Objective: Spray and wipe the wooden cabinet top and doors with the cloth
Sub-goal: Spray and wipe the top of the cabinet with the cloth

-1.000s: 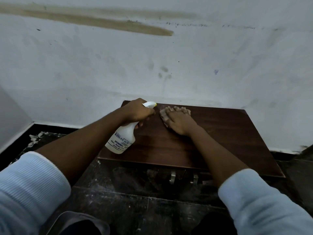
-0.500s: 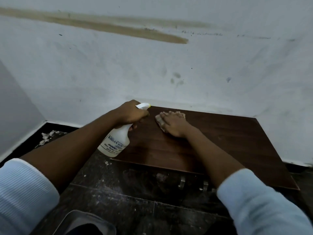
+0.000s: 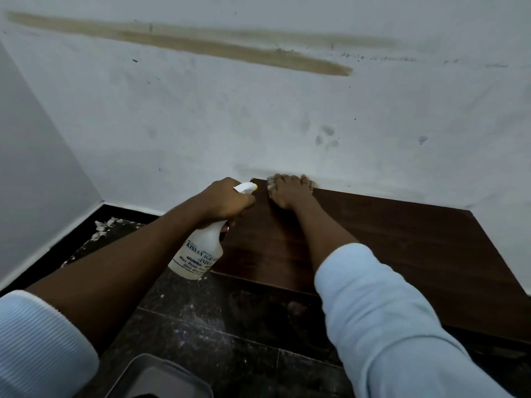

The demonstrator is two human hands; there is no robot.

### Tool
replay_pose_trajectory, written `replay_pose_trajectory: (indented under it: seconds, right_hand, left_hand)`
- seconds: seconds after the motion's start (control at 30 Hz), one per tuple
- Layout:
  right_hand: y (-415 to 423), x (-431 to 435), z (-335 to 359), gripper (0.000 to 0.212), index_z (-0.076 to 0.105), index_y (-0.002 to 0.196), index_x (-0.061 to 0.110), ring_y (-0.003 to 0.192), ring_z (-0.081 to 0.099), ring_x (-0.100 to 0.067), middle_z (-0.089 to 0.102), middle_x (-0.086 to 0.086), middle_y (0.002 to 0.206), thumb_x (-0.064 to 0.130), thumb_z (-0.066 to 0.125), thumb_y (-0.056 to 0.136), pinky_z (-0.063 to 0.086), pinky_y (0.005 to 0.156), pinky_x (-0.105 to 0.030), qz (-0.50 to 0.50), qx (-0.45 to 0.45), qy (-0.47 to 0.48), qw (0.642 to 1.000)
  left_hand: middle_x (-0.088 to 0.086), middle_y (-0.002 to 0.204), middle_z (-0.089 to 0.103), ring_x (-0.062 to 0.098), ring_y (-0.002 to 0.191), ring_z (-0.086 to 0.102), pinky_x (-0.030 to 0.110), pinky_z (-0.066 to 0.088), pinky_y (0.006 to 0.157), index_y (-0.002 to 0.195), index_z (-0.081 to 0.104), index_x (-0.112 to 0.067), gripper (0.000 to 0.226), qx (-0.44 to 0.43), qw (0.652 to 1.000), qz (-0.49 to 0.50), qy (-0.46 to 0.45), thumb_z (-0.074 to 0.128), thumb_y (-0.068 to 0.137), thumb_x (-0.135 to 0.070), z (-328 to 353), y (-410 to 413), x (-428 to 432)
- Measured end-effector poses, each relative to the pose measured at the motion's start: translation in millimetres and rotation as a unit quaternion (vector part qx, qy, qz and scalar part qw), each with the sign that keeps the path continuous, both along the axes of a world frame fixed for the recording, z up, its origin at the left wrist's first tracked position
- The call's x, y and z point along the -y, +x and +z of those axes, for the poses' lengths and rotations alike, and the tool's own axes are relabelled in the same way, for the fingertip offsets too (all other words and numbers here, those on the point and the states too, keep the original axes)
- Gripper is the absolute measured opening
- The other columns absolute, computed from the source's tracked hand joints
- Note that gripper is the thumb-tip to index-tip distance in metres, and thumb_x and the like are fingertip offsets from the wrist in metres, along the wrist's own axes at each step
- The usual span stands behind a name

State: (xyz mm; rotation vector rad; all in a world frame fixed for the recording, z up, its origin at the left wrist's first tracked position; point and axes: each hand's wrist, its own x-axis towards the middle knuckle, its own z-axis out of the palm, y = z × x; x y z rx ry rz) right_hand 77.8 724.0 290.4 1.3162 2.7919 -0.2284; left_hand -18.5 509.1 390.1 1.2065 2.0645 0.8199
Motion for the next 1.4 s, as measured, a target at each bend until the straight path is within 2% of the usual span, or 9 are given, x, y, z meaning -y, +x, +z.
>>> replay_pose_trajectory:
  seconds: [0.1,0.23,0.37,0.53,0.8,0.9,1.0,1.2,1.4]
  right_hand:
    - [-35,14,0,0.065,0.012,0.164,0.023,0.158,0.008,-0.027,0.012,-0.002,0.171,0.048,0.024,0.105,-0.004,0.126,-0.053,0.06,0.009,-0.004,0.998]
    - [-32,10,1,0.065,0.01,0.164,0.027,0.157,0.01,-0.026,0.012,-0.002,0.171,0.048,0.025,0.105,-0.003,0.126,-0.051,0.09,0.016,-0.008,0.996]
    - [18,-9,0,0.064,0.014,0.164,0.023,0.156,0.017,-0.027,0.018,-0.006,0.17,0.05,0.021,0.106,0.002,0.127,-0.051,0.043,0.006,-0.006,0.999]
    - [134,-44,-1,0.064,0.013,0.164,0.023,0.155,0.02,-0.028,0.019,-0.008,0.169,0.051,0.019,0.106,0.003,0.126,-0.051,-0.031,0.026,-0.005,0.999]
    - [311,-82,-1,0.064,0.012,0.164,0.025,0.156,0.015,-0.025,0.016,-0.005,0.17,0.053,0.019,0.107,0.003,0.125,-0.049,-0.172,0.056,0.015,0.983]
    - [340,-88,-1,0.064,0.013,0.164,0.025,0.156,0.015,-0.026,0.016,-0.005,0.17,0.053,0.02,0.106,0.003,0.126,-0.051,-0.201,0.049,0.018,0.978]
    - [351,-91,-3,0.064,0.017,0.163,0.027,0.155,0.017,-0.027,0.02,-0.003,0.17,0.054,0.022,0.105,0.005,0.126,-0.054,-0.225,0.036,0.013,0.974]
    - [366,-90,-2,0.066,0.021,0.161,0.026,0.153,0.022,-0.03,0.025,-0.004,0.168,0.055,0.021,0.101,0.012,0.123,-0.056,-0.274,0.025,0.02,0.961]
    - [368,-73,-2,0.069,0.014,0.163,0.025,0.156,0.013,-0.032,0.015,-0.007,0.17,0.054,0.021,0.101,0.007,0.123,-0.057,-0.303,0.02,0.008,0.953]
  left_hand:
    - [0.032,0.1,0.075,0.025,0.046,0.058,0.03,0.046,0.044,0.097,0.067,0.006,0.026,-0.002,1.0,-0.005,0.003,0.064,0.092,-0.02,-4,-3,3]
    - [0.034,0.096,0.074,0.03,0.052,0.061,0.034,0.049,0.052,0.094,0.068,0.004,0.025,-0.002,1.0,-0.01,-0.004,0.065,0.092,-0.021,-10,-5,3]
    - [0.032,0.073,0.063,0.032,0.051,0.058,0.028,0.045,0.042,0.084,0.063,0.003,0.027,0.001,1.0,-0.018,-0.013,0.066,0.091,-0.023,-14,5,-3]
    - [0.035,0.081,0.071,0.031,0.053,0.06,0.028,0.046,0.044,0.093,0.066,0.011,0.04,0.004,0.998,-0.058,-0.021,0.068,0.09,-0.03,-16,34,-21]
    - [0.015,0.087,0.068,0.018,0.043,0.054,0.026,0.043,0.041,0.105,0.068,0.005,0.031,0.043,0.989,-0.136,-0.031,0.065,0.101,-0.025,-13,105,-51]
    - [0.016,0.089,0.069,0.02,0.045,0.054,0.027,0.044,0.042,0.108,0.068,0.005,0.031,0.053,0.986,-0.155,-0.028,0.066,0.101,-0.025,-12,125,-54]
    - [0.014,0.089,0.07,0.022,0.047,0.057,0.028,0.046,0.043,0.1,0.069,-0.002,0.027,0.054,0.983,-0.172,-0.022,0.067,0.101,-0.029,-9,144,-51]
    - [0.01,0.086,0.068,0.021,0.045,0.056,0.027,0.045,0.042,0.102,0.066,0.002,0.034,0.065,0.977,-0.202,-0.022,0.068,0.1,-0.032,-9,180,-41]
    - [0.012,0.078,0.064,0.023,0.044,0.058,0.028,0.046,0.042,0.1,0.063,0.004,0.036,0.053,0.973,-0.223,-0.002,0.066,0.099,-0.032,-14,210,-33]
